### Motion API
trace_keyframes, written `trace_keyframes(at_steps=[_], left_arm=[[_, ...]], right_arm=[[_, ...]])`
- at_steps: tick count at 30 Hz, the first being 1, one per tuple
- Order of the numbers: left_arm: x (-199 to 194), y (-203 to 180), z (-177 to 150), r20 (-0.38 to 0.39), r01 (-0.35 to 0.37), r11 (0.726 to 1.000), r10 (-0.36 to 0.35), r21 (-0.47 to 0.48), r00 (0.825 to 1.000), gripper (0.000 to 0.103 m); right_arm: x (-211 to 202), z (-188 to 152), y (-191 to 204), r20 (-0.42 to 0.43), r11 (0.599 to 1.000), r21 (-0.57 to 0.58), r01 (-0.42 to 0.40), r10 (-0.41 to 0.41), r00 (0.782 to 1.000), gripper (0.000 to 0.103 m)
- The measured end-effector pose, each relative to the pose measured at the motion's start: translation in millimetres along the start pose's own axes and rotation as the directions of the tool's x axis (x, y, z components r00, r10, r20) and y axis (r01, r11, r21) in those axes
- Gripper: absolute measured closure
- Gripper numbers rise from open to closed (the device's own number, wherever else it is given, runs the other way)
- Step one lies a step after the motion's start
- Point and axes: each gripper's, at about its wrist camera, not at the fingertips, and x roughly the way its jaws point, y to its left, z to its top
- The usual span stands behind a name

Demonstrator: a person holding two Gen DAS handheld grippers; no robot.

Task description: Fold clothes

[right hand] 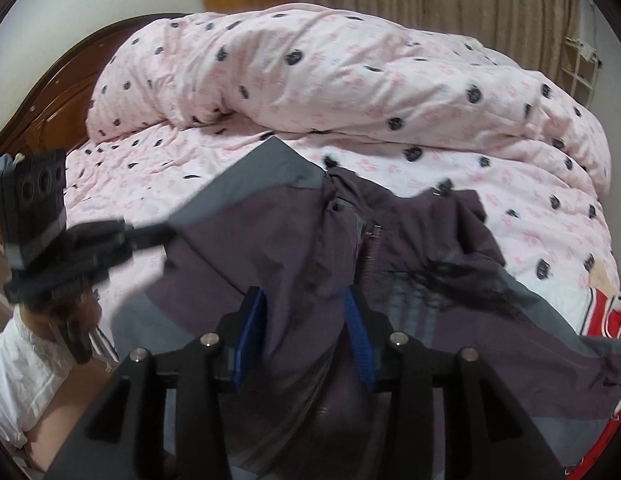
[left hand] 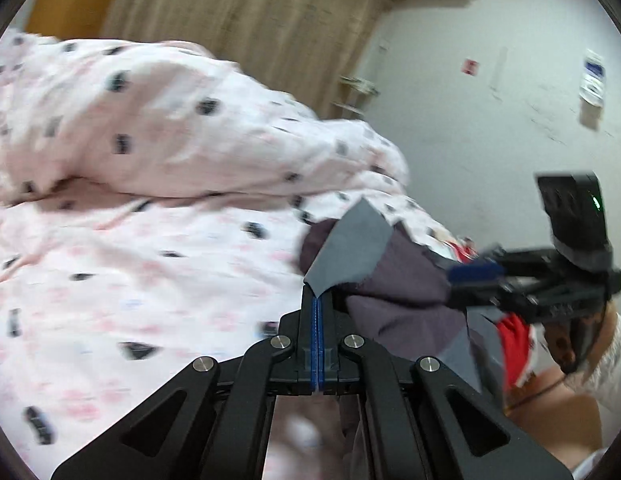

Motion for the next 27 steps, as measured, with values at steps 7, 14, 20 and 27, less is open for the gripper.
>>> trace_keyframes(at_steps=[7,14,20,27], left_arm=[[-22,47,0,0.057,-0.183,0.98,0.187,-0.076,0.981,0.103],[-17,75,-4,0.021,-0.351,0.932,0.354,-0.089,0.935,0.103],[-32,93,-16,-0.04,-0.36,0.921,0.358,-0.149,0.933,0.071],[-74,76,-46,-0.103,-0.322,0.944,0.314,-0.068,0.944,0.051]], right_arm=[[17,-1,32,-0.029,0.998,-0.056,-0.026,0.024,0.999,0.06],[33,-7,61,-0.071,0.993,-0.105,-0.059,0.052,0.996,0.059],[72,-20,63,-0.166,0.991,-0.127,0.043,-0.064,0.984,0.059],[100,-36,39,-0.216,0.993,-0.084,0.078,-0.094,0.972,0.059]])
